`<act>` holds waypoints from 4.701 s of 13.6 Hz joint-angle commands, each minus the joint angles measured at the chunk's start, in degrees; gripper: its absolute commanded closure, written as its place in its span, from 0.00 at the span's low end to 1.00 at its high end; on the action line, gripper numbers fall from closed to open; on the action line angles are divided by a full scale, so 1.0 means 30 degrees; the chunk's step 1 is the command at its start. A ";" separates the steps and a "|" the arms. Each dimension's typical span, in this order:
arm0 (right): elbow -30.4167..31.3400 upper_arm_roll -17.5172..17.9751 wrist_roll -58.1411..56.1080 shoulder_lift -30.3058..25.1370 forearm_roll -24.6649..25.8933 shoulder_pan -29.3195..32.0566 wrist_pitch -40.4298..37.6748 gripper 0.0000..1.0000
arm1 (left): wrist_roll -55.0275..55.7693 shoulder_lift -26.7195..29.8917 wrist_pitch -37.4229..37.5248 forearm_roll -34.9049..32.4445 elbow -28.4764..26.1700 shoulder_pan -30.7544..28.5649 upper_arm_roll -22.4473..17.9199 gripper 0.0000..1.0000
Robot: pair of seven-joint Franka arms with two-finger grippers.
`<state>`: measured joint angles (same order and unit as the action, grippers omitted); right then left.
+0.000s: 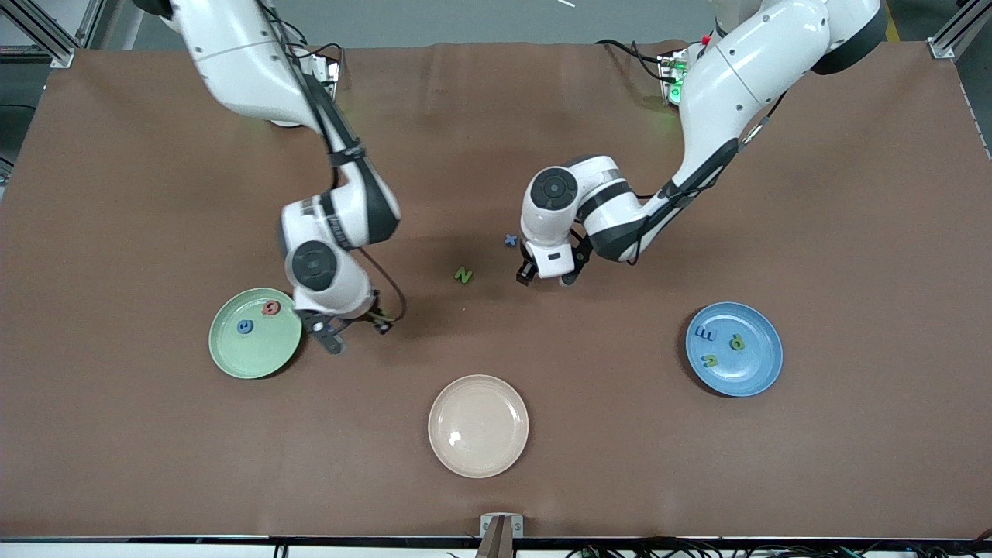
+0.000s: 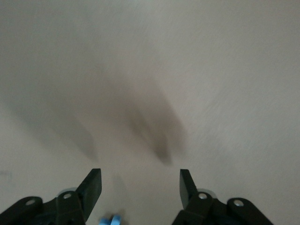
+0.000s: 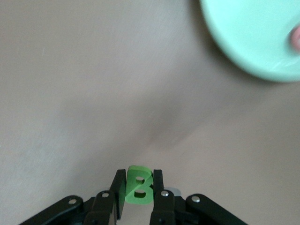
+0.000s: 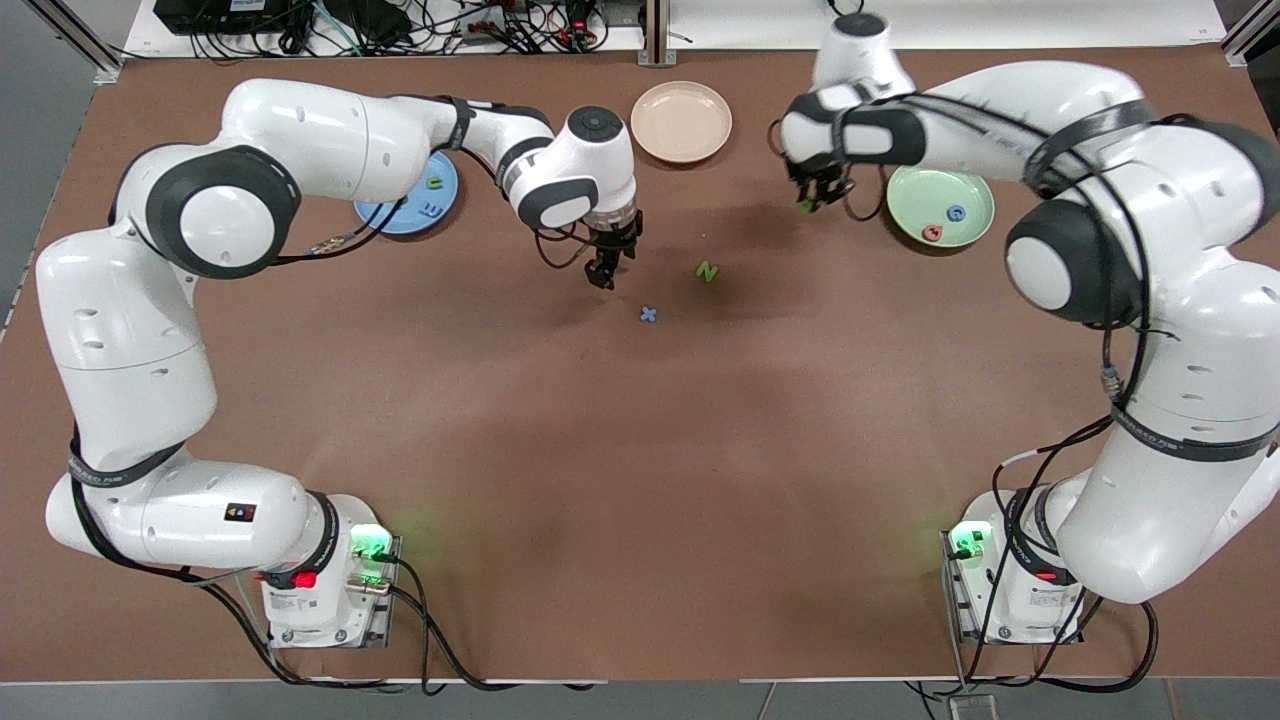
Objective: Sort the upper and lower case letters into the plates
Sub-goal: 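Carry the green B to the green plate while the left gripper grasps blue x, then place the blue x on the blue plate while the right gripper grasps green N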
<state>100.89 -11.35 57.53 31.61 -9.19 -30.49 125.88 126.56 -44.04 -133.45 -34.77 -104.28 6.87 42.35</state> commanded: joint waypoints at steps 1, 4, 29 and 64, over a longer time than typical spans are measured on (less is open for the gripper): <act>0.0908 0.0384 -0.4451 -0.1658 -0.0099 0.2594 -0.1119 0.99 | 0.1608 0.0092 -0.0807 -0.0334 -0.0598 0.0550 -0.0113 0.28; 0.1262 0.0413 -0.8383 -0.1661 -0.0099 0.5057 -0.0887 0.99 | 0.2461 0.0180 -0.1338 -0.0538 -0.1186 0.1046 -0.0113 0.29; -0.2284 0.2024 -0.3436 0.0390 -0.0334 0.3612 -0.2653 0.00 | 0.3488 -0.0407 -0.3155 -0.0919 -0.1393 0.1841 -0.0816 1.00; 0.0589 0.1819 0.2132 0.1711 -0.0012 -0.3759 0.4451 1.00 | -2.4374 0.2318 0.1767 -0.1916 0.0278 -1.2546 -0.0641 0.00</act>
<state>102.59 -6.39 67.13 38.07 -9.82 -45.01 140.74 53.78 -37.64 -128.29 -39.33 -103.27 -30.74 39.72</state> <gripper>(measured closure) 0.670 0.396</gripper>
